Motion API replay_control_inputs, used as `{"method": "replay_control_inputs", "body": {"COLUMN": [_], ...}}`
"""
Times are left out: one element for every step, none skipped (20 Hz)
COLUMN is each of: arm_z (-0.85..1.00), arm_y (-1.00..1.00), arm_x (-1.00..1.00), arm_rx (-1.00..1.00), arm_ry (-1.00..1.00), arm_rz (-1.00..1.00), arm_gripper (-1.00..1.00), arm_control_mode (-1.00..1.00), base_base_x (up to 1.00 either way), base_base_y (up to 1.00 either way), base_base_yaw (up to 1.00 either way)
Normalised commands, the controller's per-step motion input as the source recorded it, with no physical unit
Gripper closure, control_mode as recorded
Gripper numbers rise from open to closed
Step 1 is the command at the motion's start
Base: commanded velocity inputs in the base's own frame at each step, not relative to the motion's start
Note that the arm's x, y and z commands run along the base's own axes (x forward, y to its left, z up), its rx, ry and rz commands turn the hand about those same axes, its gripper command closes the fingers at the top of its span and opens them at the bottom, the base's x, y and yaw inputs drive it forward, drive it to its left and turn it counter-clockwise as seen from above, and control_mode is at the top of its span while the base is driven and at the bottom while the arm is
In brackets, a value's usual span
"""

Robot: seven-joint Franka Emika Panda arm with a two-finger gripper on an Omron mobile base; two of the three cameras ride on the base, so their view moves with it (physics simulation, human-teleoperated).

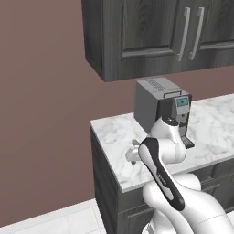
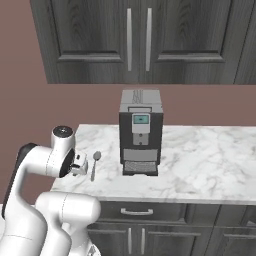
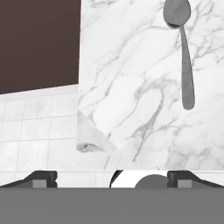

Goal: Take the fork and place it on the left side of the plate. Then take the spoon and place it on the right side of the plate. Make sure they're directly next to the plate.

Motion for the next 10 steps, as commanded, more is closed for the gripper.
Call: {"method": "replay_control_inputs", "body": {"arm_z": [0.00, 0.00, 0.00, 0.00, 0.00, 0.00, 0.00, 0.00, 0.00, 0.00], "arm_y": [0.00, 0.00, 0.00, 0.00, 0.00, 0.00, 0.00, 0.00, 0.00, 0.00], "arm_x": [0.00, 0.00, 0.00, 0.00, 0.00, 0.00, 0.00, 0.00, 0.00, 0.00], "arm_rx": [0.00, 0.00, 0.00, 0.00, 0.00, 0.00, 0.00, 0.00, 0.00, 0.00], "arm_ry": [0.00, 0.00, 0.00, 0.00, 0.00, 0.00, 0.00, 0.00, 0.00, 0.00], "arm_rz": [0.00, 0.00, 0.00, 0.00, 0.00, 0.00, 0.00, 0.00, 0.00, 0.00], "arm_gripper": [-1.00, -1.00, -1.00, -1.00, -1.00, -1.00, -1.00, -1.00, -1.00, -1.00], "arm_control_mode": [1.00, 1.00, 1.00, 1.00, 1.00, 1.00, 1.00, 1.00, 1.00, -1.00], "base_base_x": [0.00, 0.00, 0.00, 0.00, 0.00, 0.00, 0.00, 0.00, 0.00, 0.00], "base_base_y": [0.00, 0.00, 0.00, 0.00, 0.00, 0.00, 0.00, 0.00, 0.00, 0.00], "base_base_yaw": [0.00, 0.00, 0.00, 0.00, 0.00, 0.00, 0.00, 0.00, 0.00, 0.00]}}
